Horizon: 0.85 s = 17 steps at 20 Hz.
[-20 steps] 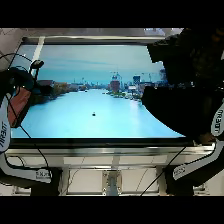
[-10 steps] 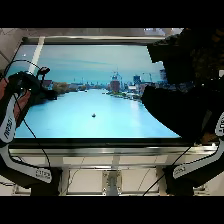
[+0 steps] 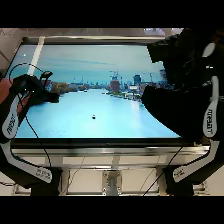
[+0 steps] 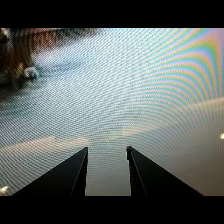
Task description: Fold the clothes and pants, and hang the long-sleeved shirts on hangers.
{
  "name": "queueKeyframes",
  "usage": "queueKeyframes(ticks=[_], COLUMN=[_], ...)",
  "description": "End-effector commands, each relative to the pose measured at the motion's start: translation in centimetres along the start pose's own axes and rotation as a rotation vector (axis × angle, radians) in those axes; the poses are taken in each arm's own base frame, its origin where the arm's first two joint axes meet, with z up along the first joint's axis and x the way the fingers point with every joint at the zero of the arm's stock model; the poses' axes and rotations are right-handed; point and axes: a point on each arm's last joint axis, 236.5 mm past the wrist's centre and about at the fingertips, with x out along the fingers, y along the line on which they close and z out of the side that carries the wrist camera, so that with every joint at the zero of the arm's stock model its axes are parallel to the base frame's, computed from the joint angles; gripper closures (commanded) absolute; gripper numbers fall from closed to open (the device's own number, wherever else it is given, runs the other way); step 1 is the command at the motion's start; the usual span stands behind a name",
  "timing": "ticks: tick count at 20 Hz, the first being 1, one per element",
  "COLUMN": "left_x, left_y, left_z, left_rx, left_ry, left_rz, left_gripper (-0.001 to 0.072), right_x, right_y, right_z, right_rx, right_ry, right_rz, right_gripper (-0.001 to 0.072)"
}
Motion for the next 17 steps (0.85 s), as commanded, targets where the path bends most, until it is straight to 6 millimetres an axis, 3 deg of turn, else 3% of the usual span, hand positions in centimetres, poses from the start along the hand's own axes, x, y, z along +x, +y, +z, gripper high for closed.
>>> queueKeyframes(ticks=[1, 6, 9, 12, 17], left_x=[0.1, 0.1, 0.1, 0.1, 0.1], left_y=[0.0, 0.0, 0.0, 0.0, 0.0], left_z=[-0.1, -0.1, -0.1, -0.1, -0.1], left_rx=[0.000, 0.000, 0.000, 0.000, 0.000], left_ry=[0.004, 0.004, 0.004, 0.004, 0.004], left_rz=[-0.001, -0.001, -0.001, -0.001, -0.001], left_gripper=[0.0393, 0.0393, 0.0394, 0.0394, 0.0394], right_x=[3.1, 4.6, 4.6, 4.3, 3.0], right_y=[7.6, 15.0, 17.0, 18.3, 19.1], right_z=[-4.0, -9.7, -13.2, -14.2, -13.6], right_rx=[-0.073, 0.004, 0.045, 0.109, 0.153], right_ry=[0.097, 0.129, 0.156, 0.127, 0.084], right_rz=[-0.029, -0.115, -0.186, -0.193, -0.162], right_gripper=[0.0413, 0.0413, 0.0402, 0.0401, 0.0402])
